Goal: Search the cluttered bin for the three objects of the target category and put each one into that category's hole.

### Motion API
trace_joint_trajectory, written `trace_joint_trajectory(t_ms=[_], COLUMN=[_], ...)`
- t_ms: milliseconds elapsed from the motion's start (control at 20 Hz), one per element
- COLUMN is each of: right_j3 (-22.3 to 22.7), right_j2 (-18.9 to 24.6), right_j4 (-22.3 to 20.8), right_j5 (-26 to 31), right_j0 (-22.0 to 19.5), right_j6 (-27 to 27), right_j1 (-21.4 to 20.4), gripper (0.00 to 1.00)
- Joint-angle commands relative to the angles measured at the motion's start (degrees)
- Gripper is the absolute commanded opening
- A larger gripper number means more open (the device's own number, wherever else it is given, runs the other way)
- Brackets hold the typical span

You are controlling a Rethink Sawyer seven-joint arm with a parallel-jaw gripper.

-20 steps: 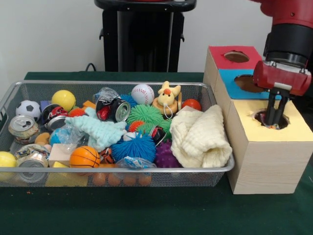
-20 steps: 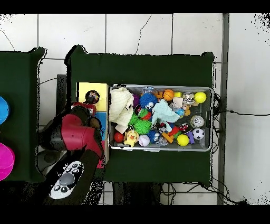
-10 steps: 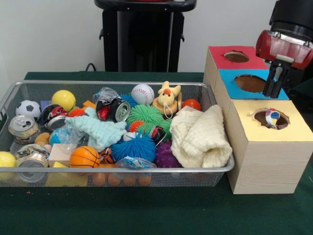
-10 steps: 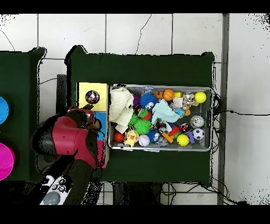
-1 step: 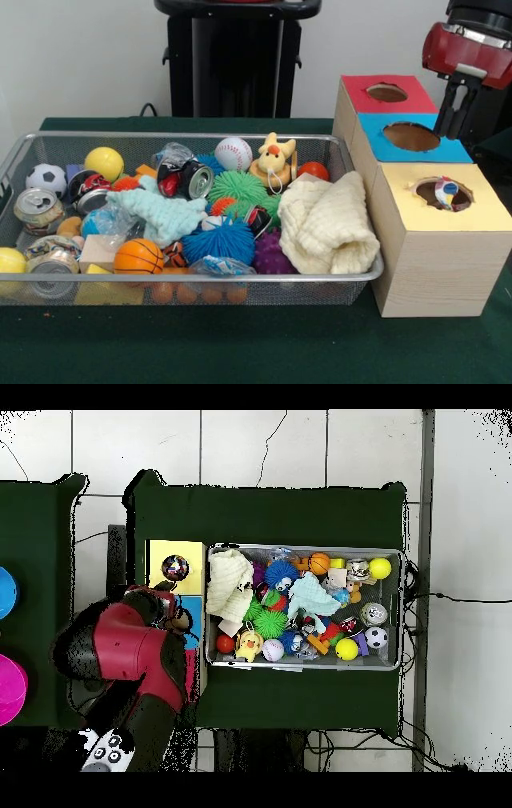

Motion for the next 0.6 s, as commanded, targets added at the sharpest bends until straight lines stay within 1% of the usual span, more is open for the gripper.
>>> trace_joint_trajectory(t_ms=[50, 250, 500, 600], right_j3=[2.0, 3.0, 4.2, 4.4], right_j2=[7.3, 8.2, 11.4, 12.7], right_j4=[-3.0, -3.0, -3.6, -3.4], right_j5=[-4.2, -8.2, -13.2, -15.4], right_j0=[-2.1, -2.1, -4.0, -4.6], right_j6=[7.9, 9.6, 9.9, 10.5], right_j1=[2.7, 4.6, 5.4, 6.4], gripper=[0.00, 0.00, 0.00, 0.00])
